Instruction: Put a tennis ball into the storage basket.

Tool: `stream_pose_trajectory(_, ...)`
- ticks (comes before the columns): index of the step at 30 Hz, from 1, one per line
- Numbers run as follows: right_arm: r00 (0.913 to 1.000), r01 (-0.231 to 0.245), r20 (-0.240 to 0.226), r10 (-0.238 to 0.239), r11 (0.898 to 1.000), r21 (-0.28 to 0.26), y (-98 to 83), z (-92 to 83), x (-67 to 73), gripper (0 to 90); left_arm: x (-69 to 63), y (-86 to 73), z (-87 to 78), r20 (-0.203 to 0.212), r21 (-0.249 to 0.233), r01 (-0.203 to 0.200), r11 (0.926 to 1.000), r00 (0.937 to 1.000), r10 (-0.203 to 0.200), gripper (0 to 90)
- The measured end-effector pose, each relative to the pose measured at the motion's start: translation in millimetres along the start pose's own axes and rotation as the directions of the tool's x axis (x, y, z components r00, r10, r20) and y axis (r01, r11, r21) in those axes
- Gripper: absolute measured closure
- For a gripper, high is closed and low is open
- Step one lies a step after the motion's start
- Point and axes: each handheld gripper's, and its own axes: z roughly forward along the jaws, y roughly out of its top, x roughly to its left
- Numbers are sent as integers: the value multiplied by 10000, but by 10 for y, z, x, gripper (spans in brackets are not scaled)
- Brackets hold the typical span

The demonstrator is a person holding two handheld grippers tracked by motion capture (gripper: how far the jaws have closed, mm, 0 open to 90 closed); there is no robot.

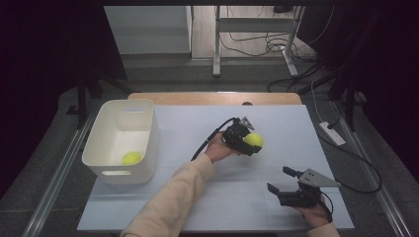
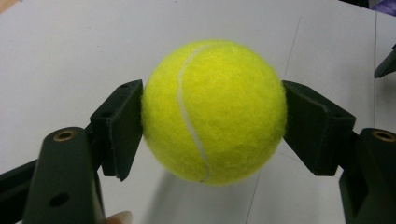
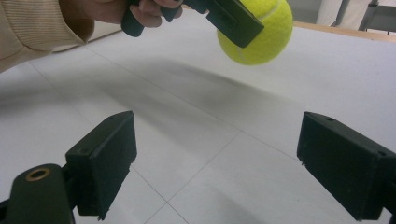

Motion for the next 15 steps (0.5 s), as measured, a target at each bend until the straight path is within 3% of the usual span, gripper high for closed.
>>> stream_pose_trajectory(15, 10000, -21, -95, 21, 10000, -44, 29, 43, 23, 118, 13, -30, -230, -299, -444, 161, 9989, 9994, -174, 270)
